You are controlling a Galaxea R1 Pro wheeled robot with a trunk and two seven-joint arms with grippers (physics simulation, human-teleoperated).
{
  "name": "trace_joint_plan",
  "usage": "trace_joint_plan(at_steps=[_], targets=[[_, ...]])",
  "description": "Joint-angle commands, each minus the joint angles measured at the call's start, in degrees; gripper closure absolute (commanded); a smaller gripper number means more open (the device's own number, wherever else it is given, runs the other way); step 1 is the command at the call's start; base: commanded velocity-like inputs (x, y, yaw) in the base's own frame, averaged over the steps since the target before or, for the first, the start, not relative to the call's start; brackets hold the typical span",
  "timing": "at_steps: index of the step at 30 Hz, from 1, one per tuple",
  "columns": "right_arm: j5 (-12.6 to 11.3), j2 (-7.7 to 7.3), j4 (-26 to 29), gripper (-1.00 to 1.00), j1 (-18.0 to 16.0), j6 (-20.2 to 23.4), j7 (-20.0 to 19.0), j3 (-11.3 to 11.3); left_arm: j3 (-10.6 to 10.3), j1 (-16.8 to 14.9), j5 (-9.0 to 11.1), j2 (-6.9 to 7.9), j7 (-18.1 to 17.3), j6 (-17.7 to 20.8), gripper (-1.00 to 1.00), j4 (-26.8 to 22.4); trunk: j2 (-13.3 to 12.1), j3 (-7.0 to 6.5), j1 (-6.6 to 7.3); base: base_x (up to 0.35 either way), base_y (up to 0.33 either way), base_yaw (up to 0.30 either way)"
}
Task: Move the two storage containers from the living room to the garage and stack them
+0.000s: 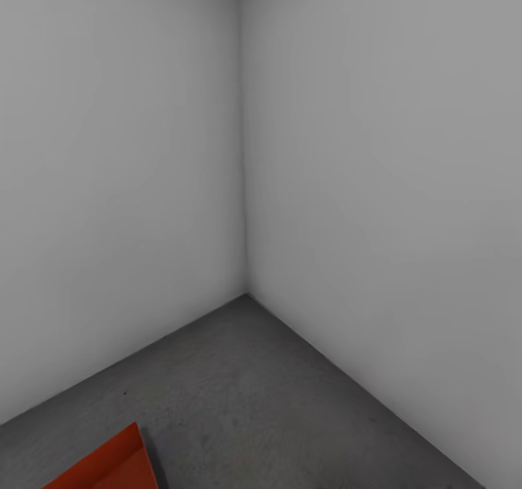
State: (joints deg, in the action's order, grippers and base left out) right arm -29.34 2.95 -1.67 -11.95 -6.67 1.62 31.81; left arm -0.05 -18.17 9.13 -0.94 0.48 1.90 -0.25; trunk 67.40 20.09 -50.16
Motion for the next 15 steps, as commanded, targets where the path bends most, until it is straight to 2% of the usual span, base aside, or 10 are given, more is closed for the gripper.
trace_joint_plan(at_steps=[1, 4, 11, 15], targets=[[-0.46, 0.07, -0.18, -1.00, -0.06, -0.27, 0.05, 0.49, -0.04, -0.01, 0.51, -0.01, 0.05, 0.20, -1.00, -0.02, 0.04, 0.06, 0.00, 0.000, 0.000, -0.288], [-0.40, 0.11, -0.18, -1.00, -0.04, -0.27, 0.05, 0.48, -0.04, 0.49, 0.50, -0.04, 0.00, 0.18, -1.00, -0.01, 0.04, 0.06, 0.00, 0.000, 0.000, -0.288], [-0.40, 0.16, -0.18, -1.00, -0.03, -0.27, 0.05, 0.49, -0.12, 4.79, 0.12, 0.05, -0.17, -2.27, -1.00, -0.09, 0.04, 0.06, 0.00, 0.000, 0.000, -0.288], [-0.41, 0.21, -0.18, -1.00, -0.03, -0.27, 0.05, 0.52, -0.14, 5.54, 0.11, -0.03, -0.20, -2.92, -1.00, -0.10, 0.04, 0.06, 0.00, 0.000, 0.000, -0.288]])
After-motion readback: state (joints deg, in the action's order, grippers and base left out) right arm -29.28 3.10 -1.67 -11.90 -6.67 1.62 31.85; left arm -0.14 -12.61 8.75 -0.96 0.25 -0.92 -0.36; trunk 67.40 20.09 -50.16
